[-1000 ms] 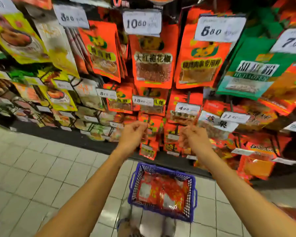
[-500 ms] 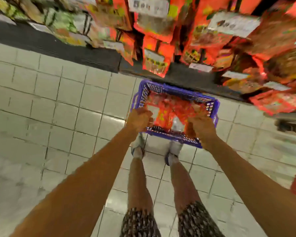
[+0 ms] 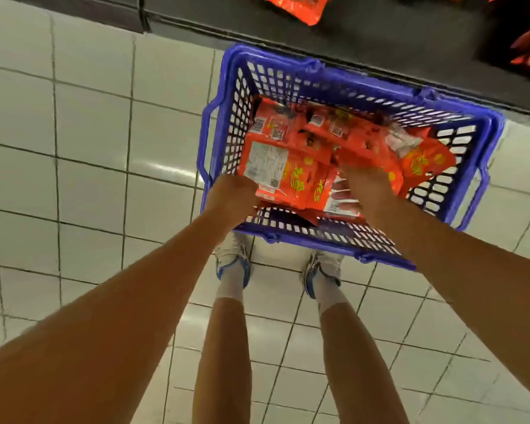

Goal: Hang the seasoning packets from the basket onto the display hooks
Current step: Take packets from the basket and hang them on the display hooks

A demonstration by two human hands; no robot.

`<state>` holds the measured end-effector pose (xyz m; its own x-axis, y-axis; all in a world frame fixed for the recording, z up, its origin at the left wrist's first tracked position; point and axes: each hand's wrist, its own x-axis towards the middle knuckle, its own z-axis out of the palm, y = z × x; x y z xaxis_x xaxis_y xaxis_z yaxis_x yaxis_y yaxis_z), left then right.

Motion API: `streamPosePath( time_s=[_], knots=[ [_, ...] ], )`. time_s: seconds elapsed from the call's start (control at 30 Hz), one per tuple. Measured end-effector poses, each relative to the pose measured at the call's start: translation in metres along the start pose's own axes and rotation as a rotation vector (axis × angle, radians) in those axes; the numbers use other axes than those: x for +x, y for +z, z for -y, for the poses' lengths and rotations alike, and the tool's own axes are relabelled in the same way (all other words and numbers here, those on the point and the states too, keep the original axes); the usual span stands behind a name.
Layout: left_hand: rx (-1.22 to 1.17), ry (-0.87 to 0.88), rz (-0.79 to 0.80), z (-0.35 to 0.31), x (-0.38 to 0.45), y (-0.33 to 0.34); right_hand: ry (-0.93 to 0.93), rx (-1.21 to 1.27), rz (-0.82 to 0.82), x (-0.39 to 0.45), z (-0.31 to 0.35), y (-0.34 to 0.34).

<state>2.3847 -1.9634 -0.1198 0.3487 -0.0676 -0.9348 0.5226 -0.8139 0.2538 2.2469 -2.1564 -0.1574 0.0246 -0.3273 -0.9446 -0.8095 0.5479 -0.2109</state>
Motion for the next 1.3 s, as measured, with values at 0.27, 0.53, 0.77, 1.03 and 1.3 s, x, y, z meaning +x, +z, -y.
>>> streamPosePath(
  time_s=[0.27, 0.53, 0.77, 1.03, 1.3],
  knots=[
    [0.160, 0.303, -0.110, 0.004, 0.016, 0.008, 0.099, 0.598, -0.069, 0.037, 0.037, 0.030],
    [0.876, 0.853, -0.130, -0.017, -0.006, 0.032, -0.050, 0.354, 0.108, -0.063, 0.001, 0.052],
    [0.531, 0.677, -0.078, 0.000, -0.003, 0.020, -0.150, 0.225, 0.250, -0.053, -0.008, 0.063],
    [0.242, 0.545, -0.178, -0.006, 0.026, -0.008, 0.192, 0.510, -0.031, 0.011, 0.013, 0.080],
    [0.214, 0.674, -0.216, -0.007, 0.009, -0.021, 0.065, 0.572, -0.053, 0.012, 0.018, 0.052]
  ],
)
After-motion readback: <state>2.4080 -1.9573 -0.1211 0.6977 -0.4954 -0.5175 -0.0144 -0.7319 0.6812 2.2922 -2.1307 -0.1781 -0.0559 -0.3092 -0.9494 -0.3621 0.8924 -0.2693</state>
